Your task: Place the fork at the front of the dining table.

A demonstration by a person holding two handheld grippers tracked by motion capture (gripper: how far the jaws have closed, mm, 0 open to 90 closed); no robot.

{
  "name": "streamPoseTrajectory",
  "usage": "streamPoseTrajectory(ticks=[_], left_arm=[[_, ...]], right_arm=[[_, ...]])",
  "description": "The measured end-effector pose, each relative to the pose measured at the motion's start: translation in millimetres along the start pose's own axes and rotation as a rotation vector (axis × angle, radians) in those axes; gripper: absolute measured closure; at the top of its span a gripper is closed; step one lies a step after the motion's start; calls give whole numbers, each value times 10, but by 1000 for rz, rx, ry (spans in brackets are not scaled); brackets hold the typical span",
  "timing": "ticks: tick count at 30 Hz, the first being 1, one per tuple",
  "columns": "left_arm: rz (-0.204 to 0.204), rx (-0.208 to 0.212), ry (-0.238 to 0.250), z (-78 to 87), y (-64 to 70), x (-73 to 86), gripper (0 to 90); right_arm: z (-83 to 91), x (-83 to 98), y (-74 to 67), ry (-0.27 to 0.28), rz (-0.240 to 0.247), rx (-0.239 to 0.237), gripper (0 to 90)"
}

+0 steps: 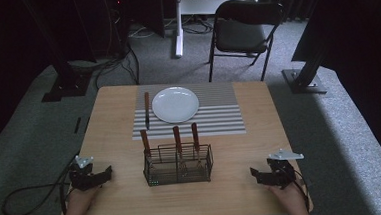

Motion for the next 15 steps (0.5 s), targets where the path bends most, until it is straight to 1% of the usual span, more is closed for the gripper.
streamPoseTrajectory(ticks=[2,5,6,9,10,13,15], left_arm=[[0,0,0,0,0,0,99],[0,0,0,0,0,0,99],[0,0,0,0,0,0,99],[0,0,0,0,0,0,99],[0,0,1,0,0,0,99],[0,0,0,0,0,0,100],[0,0,0,0,0,0,99]], right_arm=[[16,-88,-102,15,5,-24,197],[41,-208,-245,29,27,-57,198],[50,-258,-286,41,34,-64,205],[72,-410,-424,80,29,-114,215],[78,-467,-482,94,29,-138,215],[63,-578,-593,114,34,-175,221],[37,-658,-665,123,47,-194,222]])
Point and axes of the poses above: each handheld gripper's, and its own axes: z roughly backward along the jaws, x roughly out of its underside, y roughly to its right, the point moved 9 cm from there along -z, roughly forward along the jaws, and after that the axes turned 13 degrees about y, right-handed, at the moved point
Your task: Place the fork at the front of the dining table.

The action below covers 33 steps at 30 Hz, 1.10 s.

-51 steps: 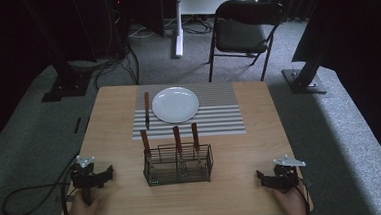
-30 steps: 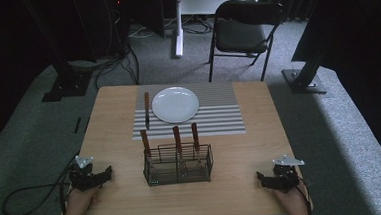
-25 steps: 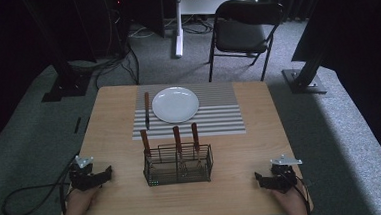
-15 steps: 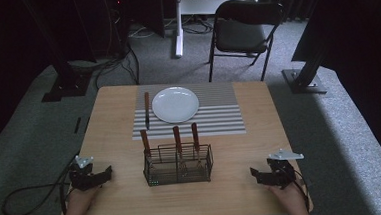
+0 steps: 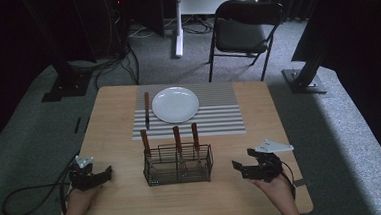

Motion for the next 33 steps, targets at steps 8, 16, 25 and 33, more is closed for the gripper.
streamPoseTrajectory(ticks=[8,16,25,33], left_arm=[[-1,0,-1,1,-1,1,99],[-1,0,0,0,-1,0,99],[-1,0,0,0,-1,0,100],[-3,0,-1,0,-3,0,100]], right_arm=[[-202,-408,-210,54,44,-60,226],[-448,-706,-461,71,87,-130,227],[-740,-807,-668,50,101,-187,258],[-904,-682,-718,-7,103,-229,378]])
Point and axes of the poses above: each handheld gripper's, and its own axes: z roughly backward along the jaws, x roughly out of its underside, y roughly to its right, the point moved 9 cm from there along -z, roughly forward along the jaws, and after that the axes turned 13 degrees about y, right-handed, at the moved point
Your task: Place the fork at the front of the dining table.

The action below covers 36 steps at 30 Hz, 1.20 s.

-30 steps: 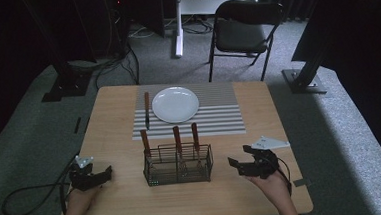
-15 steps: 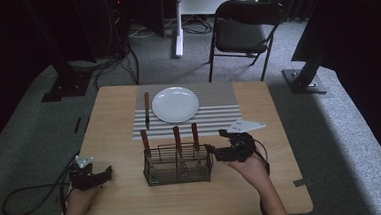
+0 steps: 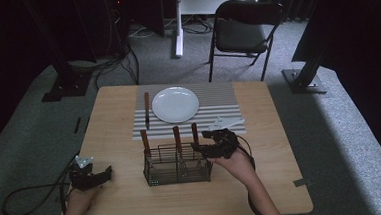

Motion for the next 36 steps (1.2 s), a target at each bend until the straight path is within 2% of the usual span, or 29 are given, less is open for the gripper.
streamPoseTrajectory(ticks=[4,9,10,14,16,19,23,25,30,36], left_arm=[[-1,0,-1,1,-1,1,99],[0,0,0,0,0,0,99],[0,0,0,0,0,0,99],[0,1,-1,1,0,0,99],[0,0,0,0,0,0,99],[0,0,0,0,0,0,99],[2,0,0,0,2,0,99],[2,0,1,-1,2,0,99],[2,0,0,0,2,0,99],[1,0,0,0,1,0,99]], right_arm=[[-19,53,-15,-17,45,-6,488],[-15,41,-28,-22,60,-31,699],[-12,36,-21,-21,60,-24,725],[-1,31,-17,-20,33,-36,741],[14,25,-34,-13,18,-59,750],[31,10,-60,-9,22,-71,762],[65,-39,-61,1,44,-48,763],[89,-74,-53,13,37,-43,763],[174,-221,-50,62,5,-43,763],[272,-481,-94,119,7,-55,763]])
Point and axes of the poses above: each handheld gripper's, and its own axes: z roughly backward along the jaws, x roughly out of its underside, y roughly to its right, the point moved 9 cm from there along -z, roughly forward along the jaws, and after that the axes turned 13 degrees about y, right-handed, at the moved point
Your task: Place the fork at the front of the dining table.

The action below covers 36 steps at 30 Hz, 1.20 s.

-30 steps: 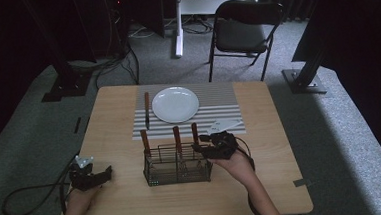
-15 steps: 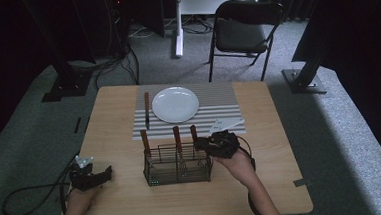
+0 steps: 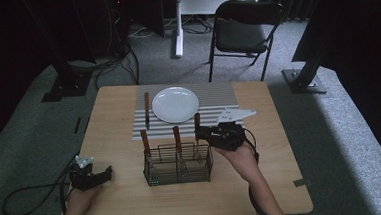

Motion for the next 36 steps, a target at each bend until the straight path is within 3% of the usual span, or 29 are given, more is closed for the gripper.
streamPoseTrajectory(ticks=[9,15,26,36], left_arm=[[0,1,0,0,0,0,99],[0,0,0,0,0,0,99],[-1,0,1,-1,-1,0,99],[1,0,0,-1,0,0,99]], right_arm=[[61,-502,24,98,19,7,762],[24,-641,299,108,19,110,762],[-95,-457,890,76,-25,296,762],[-212,-98,1431,36,-128,464,762]])
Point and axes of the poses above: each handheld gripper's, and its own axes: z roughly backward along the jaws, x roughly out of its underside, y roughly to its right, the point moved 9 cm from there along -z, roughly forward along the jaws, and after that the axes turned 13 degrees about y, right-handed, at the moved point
